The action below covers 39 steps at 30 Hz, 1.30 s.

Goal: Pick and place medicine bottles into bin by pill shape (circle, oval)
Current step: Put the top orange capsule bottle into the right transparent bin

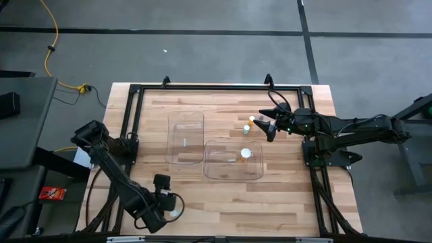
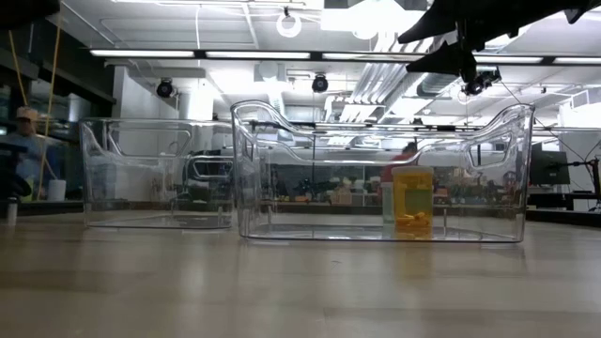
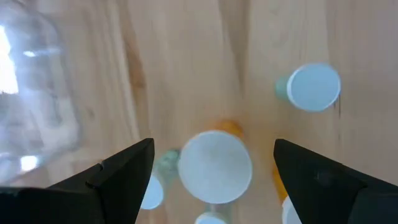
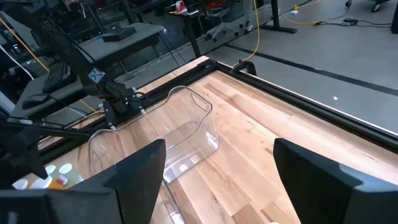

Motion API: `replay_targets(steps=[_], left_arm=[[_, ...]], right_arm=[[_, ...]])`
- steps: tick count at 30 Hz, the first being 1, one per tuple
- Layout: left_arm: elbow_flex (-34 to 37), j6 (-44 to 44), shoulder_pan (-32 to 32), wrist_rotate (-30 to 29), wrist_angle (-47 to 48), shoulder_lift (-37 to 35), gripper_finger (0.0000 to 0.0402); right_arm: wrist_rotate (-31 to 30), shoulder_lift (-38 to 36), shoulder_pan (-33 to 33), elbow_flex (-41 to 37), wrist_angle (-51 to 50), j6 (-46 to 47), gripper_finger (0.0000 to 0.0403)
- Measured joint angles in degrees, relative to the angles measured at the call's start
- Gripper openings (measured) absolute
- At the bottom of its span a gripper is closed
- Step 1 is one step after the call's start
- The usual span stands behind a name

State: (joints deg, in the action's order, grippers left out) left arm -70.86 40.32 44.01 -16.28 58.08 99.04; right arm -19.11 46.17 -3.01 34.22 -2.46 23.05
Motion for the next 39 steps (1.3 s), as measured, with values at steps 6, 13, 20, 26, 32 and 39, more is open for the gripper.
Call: replay_targets(steps=[6, 13, 20, 26, 32, 39], left_arm=[[1.83, -1.43, -0.55, 4.03, -2.63, 0.04, 0.0321], [1.83, -1.53, -0.93, 4.25, -2.42, 0.04, 0.0321], [5.08, -0.65, -1.71, 8.72, -2.62, 0.04, 0.0321], [5.59, -0.5, -2.03, 5.25, -3.42, 0.07, 0.0321], [5.58, -2.38, -2.18, 4.95, -4.5, 0.07, 0.0318], [5.57, -2.43, -2.41, 5.1, -4.47, 0.07, 0.0263]], right_arm=[[0.0, 0.0, 0.0, 0.0, -0.34, 0.0, 0.0291], [-0.02, 0.0, 0.0, 0.0, -0.44, 0.0, 0.0291], [-0.02, 0.0, 0.0, 0.0, -1.2, 0.0, 0.0291], [-0.02, 0.0, 0.0, 0.0, -1.22, 0.02, 0.0291], [-0.02, 0.0, -0.02, 0.0, -1.22, 0.02, 0.0291], [-0.46, 0.0, -0.02, 0.0, -1.2, 0.02, 0.0291]])
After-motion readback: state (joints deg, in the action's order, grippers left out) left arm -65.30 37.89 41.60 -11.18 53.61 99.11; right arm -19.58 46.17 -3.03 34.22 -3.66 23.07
